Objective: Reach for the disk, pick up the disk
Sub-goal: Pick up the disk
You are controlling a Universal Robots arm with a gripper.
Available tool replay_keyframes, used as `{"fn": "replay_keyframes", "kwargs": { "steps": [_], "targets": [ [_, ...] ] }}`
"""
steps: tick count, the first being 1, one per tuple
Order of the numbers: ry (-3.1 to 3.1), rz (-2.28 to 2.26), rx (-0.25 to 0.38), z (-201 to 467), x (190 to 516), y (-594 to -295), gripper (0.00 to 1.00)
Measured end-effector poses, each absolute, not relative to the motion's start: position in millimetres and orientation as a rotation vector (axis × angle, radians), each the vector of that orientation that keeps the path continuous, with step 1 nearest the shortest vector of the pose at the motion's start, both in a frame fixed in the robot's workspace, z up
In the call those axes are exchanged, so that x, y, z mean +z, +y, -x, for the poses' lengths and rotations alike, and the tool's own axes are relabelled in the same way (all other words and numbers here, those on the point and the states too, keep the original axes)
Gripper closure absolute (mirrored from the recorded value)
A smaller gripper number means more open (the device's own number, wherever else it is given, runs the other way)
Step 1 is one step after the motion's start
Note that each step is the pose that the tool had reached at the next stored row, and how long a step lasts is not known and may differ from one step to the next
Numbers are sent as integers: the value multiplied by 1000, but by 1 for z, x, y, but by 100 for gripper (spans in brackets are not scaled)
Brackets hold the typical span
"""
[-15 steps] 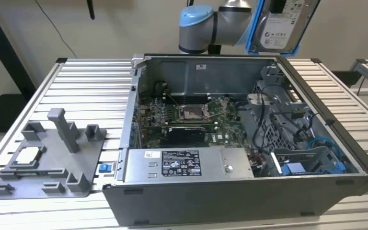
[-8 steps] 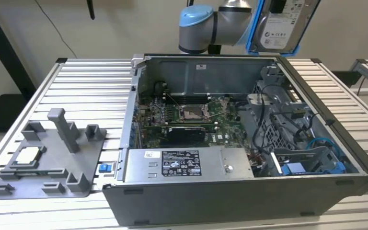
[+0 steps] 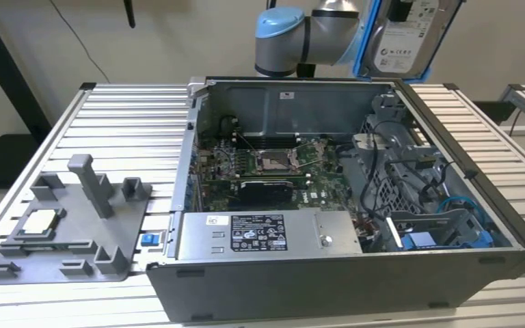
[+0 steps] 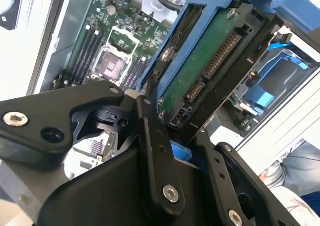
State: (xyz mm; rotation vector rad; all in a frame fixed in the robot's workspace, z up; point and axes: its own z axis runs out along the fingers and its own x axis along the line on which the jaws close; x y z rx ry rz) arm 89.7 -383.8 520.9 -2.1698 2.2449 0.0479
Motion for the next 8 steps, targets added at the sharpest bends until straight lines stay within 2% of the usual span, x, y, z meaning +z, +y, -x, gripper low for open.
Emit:
{"fn": "replay_keyframes", "kwargs": {
  "steps": [8],
  "targets": [
    [2245,2170,48,-91,521,-394,100]
  ]
}}
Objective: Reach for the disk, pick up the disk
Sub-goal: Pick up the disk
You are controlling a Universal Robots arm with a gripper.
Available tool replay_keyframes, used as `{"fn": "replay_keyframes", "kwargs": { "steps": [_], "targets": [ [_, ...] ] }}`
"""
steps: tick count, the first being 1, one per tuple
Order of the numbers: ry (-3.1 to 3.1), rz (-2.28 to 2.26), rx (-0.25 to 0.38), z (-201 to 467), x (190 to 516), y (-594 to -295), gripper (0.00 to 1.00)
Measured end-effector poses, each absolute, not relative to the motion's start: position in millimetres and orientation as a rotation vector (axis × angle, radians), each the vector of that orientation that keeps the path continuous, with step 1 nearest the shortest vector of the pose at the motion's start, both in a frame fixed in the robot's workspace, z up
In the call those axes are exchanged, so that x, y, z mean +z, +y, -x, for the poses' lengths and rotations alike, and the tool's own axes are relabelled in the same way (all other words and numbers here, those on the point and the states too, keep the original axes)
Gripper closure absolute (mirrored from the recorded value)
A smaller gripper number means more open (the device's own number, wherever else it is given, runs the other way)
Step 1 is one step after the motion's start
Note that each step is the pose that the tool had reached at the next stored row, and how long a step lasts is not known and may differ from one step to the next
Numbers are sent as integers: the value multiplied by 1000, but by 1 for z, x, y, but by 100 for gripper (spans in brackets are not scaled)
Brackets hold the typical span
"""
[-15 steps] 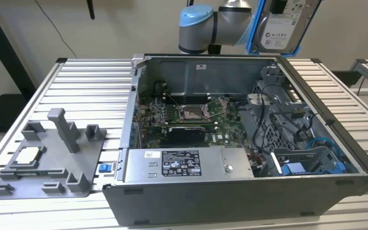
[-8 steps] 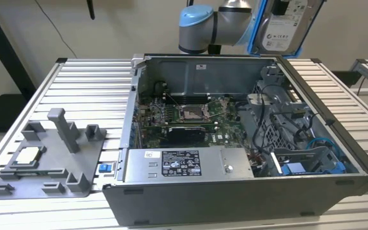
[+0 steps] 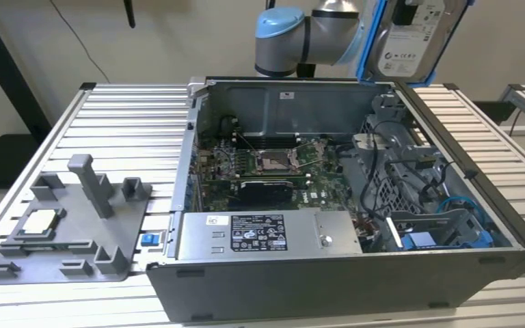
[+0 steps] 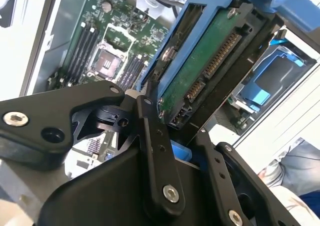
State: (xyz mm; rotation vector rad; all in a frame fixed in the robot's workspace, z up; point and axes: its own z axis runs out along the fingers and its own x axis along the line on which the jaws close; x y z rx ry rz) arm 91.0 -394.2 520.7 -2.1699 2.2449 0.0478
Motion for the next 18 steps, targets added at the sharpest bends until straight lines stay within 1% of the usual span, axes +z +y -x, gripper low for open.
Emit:
{"fn": "replay_keyframes", "kwargs": {
  "steps": [7,18],
  "targets": [
    [2245,2170,48,-98,520,-405,100],
    [2245,2170,48,-99,518,-439,100]
  ]
}}
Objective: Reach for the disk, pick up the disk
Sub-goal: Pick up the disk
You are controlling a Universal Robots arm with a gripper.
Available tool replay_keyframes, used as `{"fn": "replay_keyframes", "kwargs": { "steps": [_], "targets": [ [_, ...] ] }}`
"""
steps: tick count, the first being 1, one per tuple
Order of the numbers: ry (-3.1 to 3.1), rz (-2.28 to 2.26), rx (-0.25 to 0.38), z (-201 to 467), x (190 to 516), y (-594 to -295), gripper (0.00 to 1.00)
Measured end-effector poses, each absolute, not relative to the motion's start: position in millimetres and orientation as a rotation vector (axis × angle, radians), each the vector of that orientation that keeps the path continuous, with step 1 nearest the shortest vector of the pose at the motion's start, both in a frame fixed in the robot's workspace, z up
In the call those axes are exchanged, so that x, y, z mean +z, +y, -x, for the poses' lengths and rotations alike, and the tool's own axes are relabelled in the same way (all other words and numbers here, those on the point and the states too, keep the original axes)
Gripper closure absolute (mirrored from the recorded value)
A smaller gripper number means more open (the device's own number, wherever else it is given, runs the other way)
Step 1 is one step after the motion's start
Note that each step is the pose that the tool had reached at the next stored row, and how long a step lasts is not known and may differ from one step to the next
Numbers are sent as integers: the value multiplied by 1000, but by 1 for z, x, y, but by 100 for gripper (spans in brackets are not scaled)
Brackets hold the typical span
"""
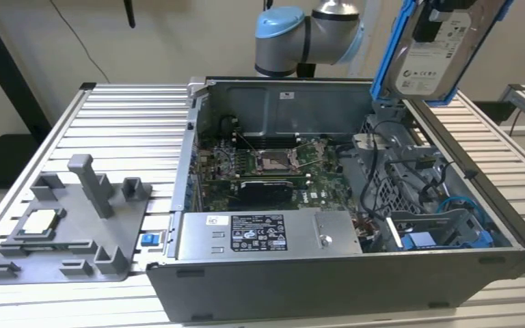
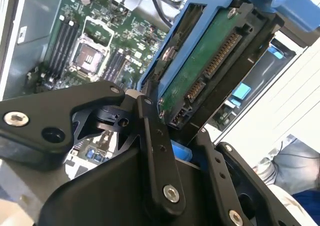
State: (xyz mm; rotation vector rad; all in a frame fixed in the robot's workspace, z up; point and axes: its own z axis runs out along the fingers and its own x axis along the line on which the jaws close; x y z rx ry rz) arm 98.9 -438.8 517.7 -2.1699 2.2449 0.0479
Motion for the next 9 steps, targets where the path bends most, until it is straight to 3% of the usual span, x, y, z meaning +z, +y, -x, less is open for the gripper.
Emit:
{"fn": "replay_keyframes", "kwargs": {
  "steps": [9],
  "targets": [
    [2245,2170,48,-100,517,-461,100]
  ]
}}
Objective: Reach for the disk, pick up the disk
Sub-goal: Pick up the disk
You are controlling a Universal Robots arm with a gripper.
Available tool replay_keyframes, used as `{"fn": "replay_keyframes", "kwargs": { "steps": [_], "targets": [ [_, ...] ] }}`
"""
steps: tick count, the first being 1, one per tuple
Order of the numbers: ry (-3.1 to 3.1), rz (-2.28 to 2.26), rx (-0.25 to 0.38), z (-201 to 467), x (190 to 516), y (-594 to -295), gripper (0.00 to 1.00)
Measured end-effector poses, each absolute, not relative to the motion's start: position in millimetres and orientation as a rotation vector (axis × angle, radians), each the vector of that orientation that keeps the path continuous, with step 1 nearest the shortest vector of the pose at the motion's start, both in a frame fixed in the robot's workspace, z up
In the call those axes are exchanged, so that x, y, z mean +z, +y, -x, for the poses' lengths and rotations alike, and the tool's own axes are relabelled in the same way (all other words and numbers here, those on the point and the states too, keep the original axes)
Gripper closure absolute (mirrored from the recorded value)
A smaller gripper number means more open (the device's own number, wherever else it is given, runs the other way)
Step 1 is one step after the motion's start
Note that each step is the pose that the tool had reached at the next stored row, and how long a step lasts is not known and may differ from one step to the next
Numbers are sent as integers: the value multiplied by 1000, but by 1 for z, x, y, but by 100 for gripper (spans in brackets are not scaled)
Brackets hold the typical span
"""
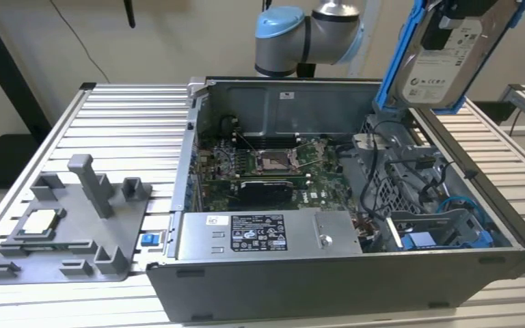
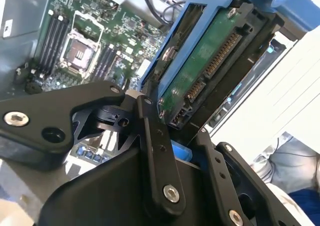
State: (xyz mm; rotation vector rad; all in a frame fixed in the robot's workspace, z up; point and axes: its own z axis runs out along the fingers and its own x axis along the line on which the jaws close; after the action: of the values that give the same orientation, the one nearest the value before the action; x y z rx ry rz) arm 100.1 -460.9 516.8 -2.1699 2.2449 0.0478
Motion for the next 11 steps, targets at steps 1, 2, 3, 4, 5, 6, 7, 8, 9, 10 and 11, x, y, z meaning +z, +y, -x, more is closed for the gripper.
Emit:
{"fn": "replay_keyframes", "kwargs": {
  "steps": [1,2,3,4,5,6,7,8,9,10,11],
  "targets": [
    [2245,2170,48,-100,517,-464,100],
    [2245,2170,48,-100,516,-466,100],
    [2245,2170,48,-100,516,-469,100],
    [2245,2170,48,-101,516,-472,100],
    [2245,2170,48,-101,516,-474,100],
    [2245,2170,48,-101,515,-477,100],
    [2245,2170,48,-101,515,-480,100],
    [2245,2170,48,-101,515,-482,100],
    [2245,2170,48,-101,514,-485,100],
    [2245,2170,48,-101,514,-488,100],
    [2245,2170,48,-101,514,-491,100]
  ]
}}
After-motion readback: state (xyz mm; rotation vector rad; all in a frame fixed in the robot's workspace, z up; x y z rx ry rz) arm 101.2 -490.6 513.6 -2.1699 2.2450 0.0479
